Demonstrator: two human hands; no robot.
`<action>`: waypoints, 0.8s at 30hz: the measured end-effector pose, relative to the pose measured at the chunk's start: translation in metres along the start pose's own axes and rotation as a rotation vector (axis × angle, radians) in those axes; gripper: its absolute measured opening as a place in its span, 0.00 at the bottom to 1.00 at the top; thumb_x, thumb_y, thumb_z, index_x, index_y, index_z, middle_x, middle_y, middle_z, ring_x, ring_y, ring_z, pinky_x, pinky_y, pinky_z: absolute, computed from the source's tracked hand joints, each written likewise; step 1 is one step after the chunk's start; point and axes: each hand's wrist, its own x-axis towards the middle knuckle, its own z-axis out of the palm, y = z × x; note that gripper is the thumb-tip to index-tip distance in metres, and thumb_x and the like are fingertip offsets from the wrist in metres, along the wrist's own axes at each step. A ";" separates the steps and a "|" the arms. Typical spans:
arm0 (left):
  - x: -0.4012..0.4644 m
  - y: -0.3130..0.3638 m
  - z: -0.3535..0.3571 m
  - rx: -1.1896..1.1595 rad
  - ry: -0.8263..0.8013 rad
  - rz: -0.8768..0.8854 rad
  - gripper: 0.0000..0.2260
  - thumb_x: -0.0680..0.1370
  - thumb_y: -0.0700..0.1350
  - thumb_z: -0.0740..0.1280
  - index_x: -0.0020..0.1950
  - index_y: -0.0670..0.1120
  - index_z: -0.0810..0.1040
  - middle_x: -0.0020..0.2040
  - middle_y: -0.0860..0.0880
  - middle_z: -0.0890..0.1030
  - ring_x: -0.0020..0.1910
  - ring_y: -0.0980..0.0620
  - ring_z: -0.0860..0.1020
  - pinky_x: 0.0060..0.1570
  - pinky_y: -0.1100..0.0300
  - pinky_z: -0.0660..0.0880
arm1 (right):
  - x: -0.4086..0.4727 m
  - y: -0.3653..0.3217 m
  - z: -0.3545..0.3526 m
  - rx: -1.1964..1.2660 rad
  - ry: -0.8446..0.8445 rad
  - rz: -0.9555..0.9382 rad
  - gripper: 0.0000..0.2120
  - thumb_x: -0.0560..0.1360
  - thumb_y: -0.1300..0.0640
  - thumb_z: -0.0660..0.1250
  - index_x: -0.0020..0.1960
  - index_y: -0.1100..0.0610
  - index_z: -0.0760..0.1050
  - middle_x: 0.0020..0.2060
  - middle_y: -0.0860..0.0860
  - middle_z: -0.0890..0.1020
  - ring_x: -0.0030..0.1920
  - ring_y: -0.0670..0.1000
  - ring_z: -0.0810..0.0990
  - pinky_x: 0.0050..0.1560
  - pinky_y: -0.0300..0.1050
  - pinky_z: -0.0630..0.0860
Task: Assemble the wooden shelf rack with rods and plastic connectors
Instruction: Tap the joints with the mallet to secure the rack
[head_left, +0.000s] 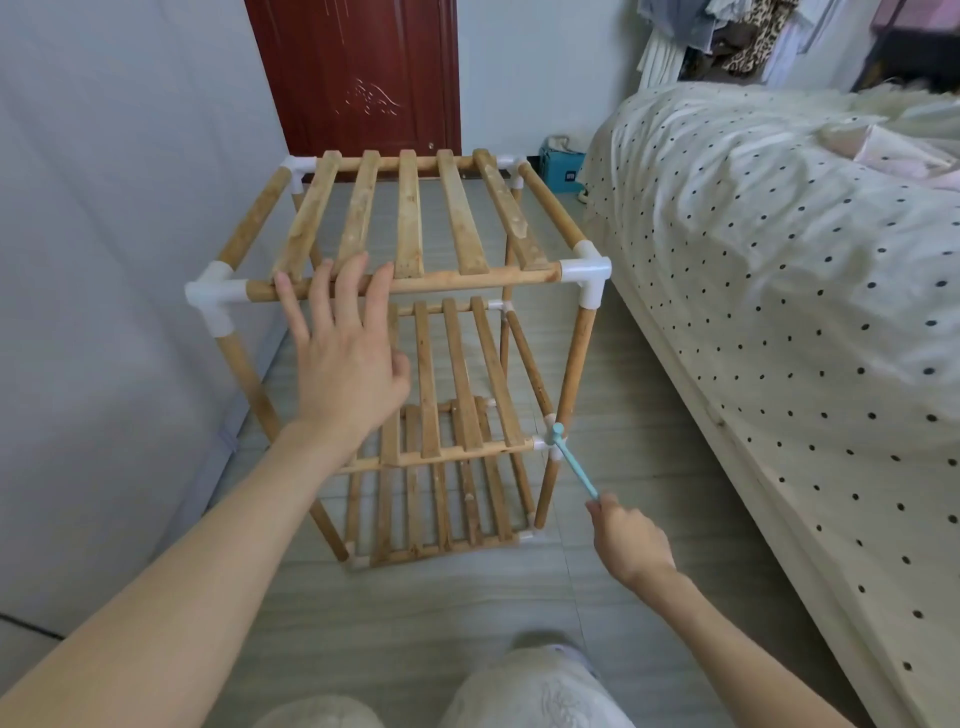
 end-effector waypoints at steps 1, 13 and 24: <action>0.000 0.000 0.001 -0.001 0.004 0.001 0.33 0.66 0.42 0.68 0.70 0.41 0.63 0.69 0.39 0.65 0.70 0.36 0.60 0.69 0.36 0.39 | 0.002 0.001 0.002 0.065 0.058 0.005 0.10 0.82 0.51 0.49 0.50 0.56 0.64 0.39 0.54 0.80 0.37 0.56 0.79 0.35 0.49 0.72; 0.001 0.003 -0.005 -0.004 -0.027 -0.014 0.33 0.67 0.42 0.68 0.71 0.41 0.63 0.70 0.40 0.64 0.70 0.37 0.60 0.70 0.36 0.40 | 0.004 -0.009 -0.010 0.308 0.390 -0.151 0.13 0.80 0.48 0.47 0.43 0.55 0.62 0.26 0.46 0.71 0.23 0.49 0.69 0.25 0.47 0.69; 0.002 -0.004 -0.007 -0.009 -0.031 0.036 0.32 0.68 0.39 0.67 0.71 0.43 0.64 0.70 0.41 0.65 0.69 0.38 0.61 0.70 0.36 0.41 | -0.001 -0.006 0.000 0.146 -0.063 -0.029 0.14 0.82 0.49 0.46 0.52 0.56 0.66 0.42 0.54 0.79 0.40 0.55 0.78 0.41 0.51 0.75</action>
